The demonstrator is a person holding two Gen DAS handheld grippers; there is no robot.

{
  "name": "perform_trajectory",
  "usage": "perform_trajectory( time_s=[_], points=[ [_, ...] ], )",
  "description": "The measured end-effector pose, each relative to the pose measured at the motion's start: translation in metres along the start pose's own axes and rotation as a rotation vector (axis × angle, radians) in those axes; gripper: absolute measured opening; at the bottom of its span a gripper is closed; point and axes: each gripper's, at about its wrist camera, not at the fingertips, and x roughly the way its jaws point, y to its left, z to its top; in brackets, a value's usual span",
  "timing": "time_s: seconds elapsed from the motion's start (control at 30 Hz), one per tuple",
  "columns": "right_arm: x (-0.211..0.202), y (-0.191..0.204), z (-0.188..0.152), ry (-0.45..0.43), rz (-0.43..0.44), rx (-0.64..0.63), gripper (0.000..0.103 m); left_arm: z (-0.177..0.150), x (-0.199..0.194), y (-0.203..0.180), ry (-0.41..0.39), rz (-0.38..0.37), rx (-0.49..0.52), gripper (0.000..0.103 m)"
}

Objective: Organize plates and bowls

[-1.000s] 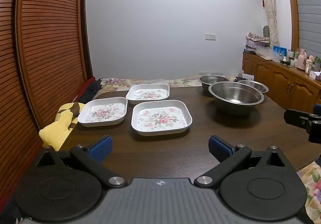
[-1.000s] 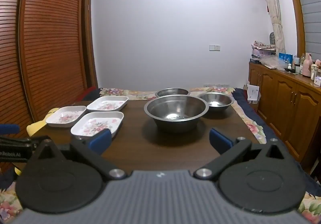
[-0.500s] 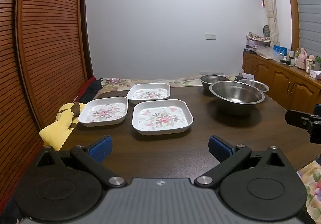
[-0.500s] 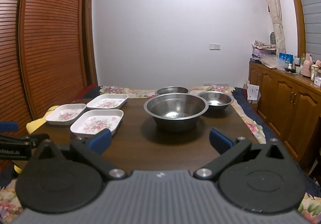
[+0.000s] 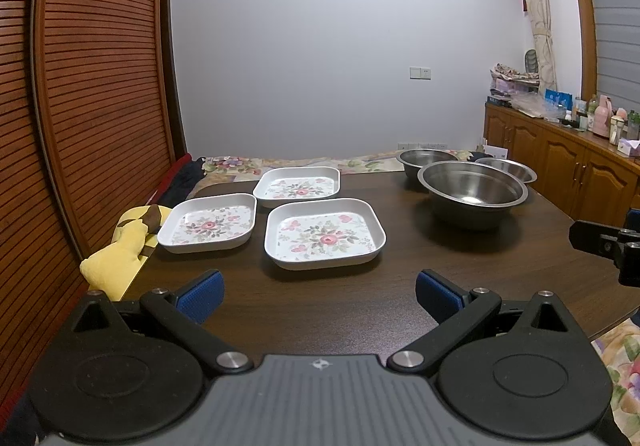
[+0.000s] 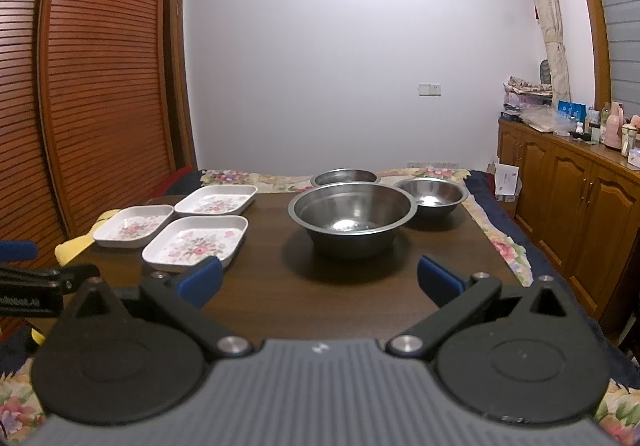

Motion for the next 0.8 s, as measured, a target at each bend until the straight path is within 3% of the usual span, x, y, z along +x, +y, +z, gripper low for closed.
perform_trajectory(
  time_s=[0.8],
  points=[
    [-0.0036,0.0018,0.0013,0.0,0.012,0.002,0.103,0.0019,-0.003,-0.002,-0.005,-0.007,0.006,0.103]
  ],
)
